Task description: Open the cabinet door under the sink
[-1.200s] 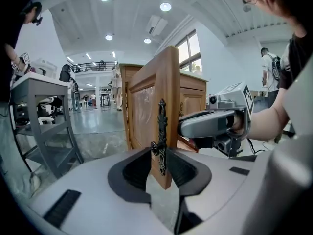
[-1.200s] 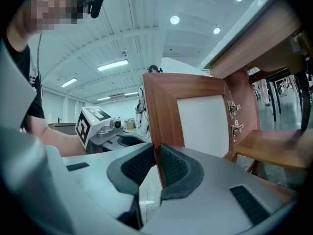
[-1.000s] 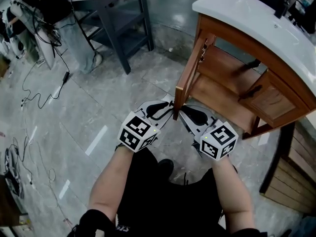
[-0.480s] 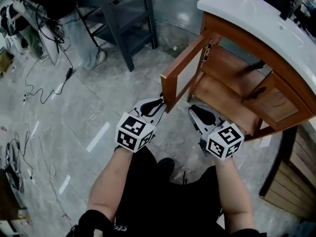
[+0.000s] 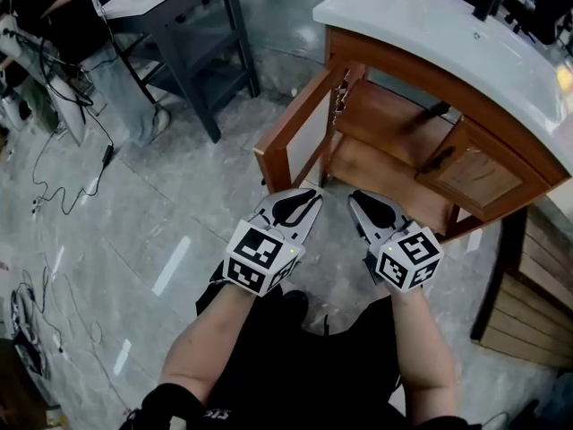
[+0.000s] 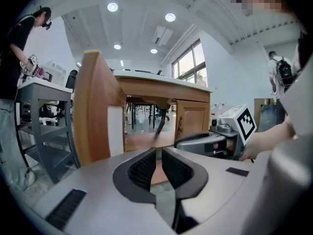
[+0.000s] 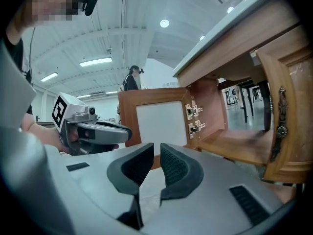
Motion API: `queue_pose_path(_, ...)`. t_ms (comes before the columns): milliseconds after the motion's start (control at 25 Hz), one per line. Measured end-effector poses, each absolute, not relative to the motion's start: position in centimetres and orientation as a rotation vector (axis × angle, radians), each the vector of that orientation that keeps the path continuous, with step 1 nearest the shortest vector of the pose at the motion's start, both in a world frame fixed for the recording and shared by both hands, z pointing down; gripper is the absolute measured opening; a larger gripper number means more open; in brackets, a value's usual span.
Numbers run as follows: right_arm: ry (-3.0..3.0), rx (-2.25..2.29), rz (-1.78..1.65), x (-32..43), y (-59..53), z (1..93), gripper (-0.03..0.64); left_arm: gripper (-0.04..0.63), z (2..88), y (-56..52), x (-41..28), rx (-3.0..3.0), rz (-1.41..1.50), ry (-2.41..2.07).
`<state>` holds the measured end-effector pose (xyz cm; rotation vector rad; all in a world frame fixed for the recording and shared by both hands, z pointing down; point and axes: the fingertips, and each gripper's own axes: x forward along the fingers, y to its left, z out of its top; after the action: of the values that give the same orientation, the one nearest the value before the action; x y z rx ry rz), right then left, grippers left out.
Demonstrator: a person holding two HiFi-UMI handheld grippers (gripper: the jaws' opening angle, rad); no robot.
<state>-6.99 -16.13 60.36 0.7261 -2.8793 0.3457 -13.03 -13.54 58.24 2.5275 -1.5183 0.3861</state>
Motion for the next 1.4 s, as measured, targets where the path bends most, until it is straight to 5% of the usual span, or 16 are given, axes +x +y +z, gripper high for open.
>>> queue_pose_path(640, -2.637, 1.336, 0.361, 9.6, -20.5, 62.4, 0.075, 0.046, 59.6, -21.9, 0.2, 2.707, 0.342, -1.168)
queue_pose_path(1400, -2.473, 1.578, 0.292, 10.8, -28.5, 62.1, 0.163, 0.046, 61.5, -28.6, 1.3, 2.692, 0.352, -1.167)
